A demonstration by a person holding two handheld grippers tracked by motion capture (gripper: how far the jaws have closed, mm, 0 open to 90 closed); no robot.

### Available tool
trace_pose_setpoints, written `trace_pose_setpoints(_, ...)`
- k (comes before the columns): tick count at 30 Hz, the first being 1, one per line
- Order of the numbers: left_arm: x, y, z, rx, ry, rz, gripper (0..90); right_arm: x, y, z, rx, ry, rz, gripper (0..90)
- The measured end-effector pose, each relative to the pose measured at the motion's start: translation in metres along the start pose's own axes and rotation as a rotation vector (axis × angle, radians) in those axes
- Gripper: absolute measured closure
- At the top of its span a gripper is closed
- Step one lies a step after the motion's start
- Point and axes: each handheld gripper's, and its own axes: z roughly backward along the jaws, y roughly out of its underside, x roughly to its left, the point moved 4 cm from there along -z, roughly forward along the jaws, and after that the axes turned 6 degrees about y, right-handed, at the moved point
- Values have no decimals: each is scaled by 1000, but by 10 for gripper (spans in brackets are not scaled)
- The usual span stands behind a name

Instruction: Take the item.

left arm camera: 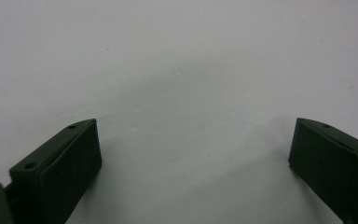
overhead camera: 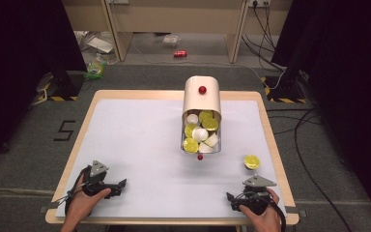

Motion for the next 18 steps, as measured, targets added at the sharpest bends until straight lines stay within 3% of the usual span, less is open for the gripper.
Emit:
trace_pose_setpoints(2,0,0,0,0,0,0,16,4,2,-1,-4,14,37,146)
trace_pose_setpoints(18,0,0,0,0,0,1,16,4,3,-1,-18,18,26,142)
